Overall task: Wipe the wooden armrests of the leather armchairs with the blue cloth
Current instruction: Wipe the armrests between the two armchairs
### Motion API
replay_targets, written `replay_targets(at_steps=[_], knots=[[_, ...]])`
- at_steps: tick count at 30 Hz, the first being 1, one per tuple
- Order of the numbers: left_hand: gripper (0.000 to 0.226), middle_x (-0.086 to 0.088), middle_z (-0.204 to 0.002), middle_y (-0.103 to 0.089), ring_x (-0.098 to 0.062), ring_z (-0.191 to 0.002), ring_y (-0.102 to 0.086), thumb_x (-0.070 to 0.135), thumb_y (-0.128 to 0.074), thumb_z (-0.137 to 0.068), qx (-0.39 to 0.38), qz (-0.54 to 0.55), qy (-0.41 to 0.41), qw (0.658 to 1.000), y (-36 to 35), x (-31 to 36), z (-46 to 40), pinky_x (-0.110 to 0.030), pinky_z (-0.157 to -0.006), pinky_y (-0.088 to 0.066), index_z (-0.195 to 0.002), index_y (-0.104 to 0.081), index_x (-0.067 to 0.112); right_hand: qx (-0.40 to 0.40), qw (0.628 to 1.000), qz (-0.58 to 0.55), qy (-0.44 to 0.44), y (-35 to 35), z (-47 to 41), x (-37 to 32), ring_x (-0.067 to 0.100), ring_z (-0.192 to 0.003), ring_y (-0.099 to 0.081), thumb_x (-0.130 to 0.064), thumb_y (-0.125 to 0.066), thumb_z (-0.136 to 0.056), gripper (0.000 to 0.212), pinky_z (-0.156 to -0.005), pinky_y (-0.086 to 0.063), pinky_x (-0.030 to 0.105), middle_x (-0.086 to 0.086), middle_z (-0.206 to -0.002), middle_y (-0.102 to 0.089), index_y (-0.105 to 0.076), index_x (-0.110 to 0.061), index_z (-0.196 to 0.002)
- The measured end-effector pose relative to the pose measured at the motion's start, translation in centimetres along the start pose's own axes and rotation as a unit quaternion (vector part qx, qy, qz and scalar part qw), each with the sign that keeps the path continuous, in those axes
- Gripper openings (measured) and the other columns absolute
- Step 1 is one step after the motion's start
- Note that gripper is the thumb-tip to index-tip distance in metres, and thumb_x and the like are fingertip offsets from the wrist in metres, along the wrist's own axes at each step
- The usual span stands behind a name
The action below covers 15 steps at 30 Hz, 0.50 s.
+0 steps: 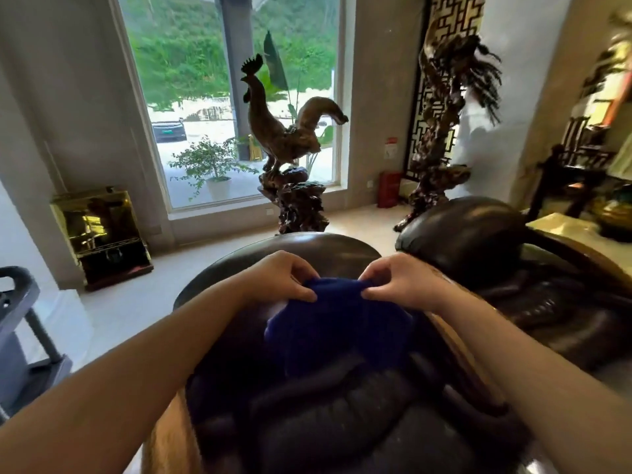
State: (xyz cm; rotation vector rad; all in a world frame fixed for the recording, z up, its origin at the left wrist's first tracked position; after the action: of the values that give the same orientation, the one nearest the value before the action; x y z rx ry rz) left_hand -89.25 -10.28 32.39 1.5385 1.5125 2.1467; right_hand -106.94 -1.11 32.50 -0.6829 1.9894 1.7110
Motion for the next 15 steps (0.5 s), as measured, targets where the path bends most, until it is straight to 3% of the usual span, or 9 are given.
replay_targets(at_steps=[3,6,9,15], knots=[[0.027,0.002,-0.085,-0.072,-0.003,-0.070,-0.064,0.016,-0.076,-0.069,-0.004,-0.008,-0.021,1.000,-4.2,4.4,-2.7,-0.011,-0.065,-0.051,-0.096,-0.071,0.019,0.007,1.000,-0.014,-0.007,3.9,3.6,4.5,0.007,-0.075,-0.067,-0.020,-0.072,-0.072,0.012,-0.077,-0.057,0.034,-0.006,-0.076,-0.071,-0.073,-0.023,-0.083],[0.023,0.004,-0.086,-0.073,-0.009,-0.076,-0.067,0.019,-0.076,-0.069,-0.015,0.000,-0.023,1.000,-8.6,8.1,-5.4,-0.027,-0.075,-0.057,-0.089,-0.071,0.028,0.000,1.000,-0.016,-0.017,7.3,6.5,9.0,0.009,-0.077,-0.069,-0.024,-0.072,-0.070,0.013,-0.078,-0.057,0.038,-0.005,-0.078,-0.073,-0.071,-0.028,-0.083],[0.022,0.010,-0.078,-0.072,-0.007,-0.073,-0.068,0.018,-0.075,-0.070,-0.035,0.011,-0.022,0.999,-13.4,12.0,-8.5,-0.029,-0.070,-0.059,-0.079,-0.069,0.036,-0.016,0.999,-0.021,-0.024,10.8,9.4,13.8,0.008,-0.078,-0.068,-0.021,-0.072,-0.074,0.013,-0.075,-0.057,0.029,-0.001,-0.085,-0.072,-0.070,-0.024,-0.086],[0.022,0.008,-0.080,-0.071,-0.008,-0.072,-0.067,0.015,-0.074,-0.071,-0.026,0.013,-0.023,0.999,-19.2,17.9,-14.2,-0.022,-0.063,-0.056,-0.088,-0.069,0.028,-0.021,0.999,-0.032,-0.029,17.0,11.6,21.1,0.007,-0.081,-0.067,-0.014,-0.068,-0.079,0.013,-0.073,-0.054,0.021,-0.001,-0.087,-0.071,-0.068,-0.016,-0.092]])
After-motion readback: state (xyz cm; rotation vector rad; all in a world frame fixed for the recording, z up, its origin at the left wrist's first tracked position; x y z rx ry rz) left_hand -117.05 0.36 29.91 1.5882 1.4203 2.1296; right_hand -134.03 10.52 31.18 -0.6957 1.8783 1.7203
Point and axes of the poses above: each hand's wrist, its own z-axis away from the middle knuckle, its own y-axis out of the back of the hand, x = y × z, the point moved 5 cm from there along -z, towards the middle knuckle
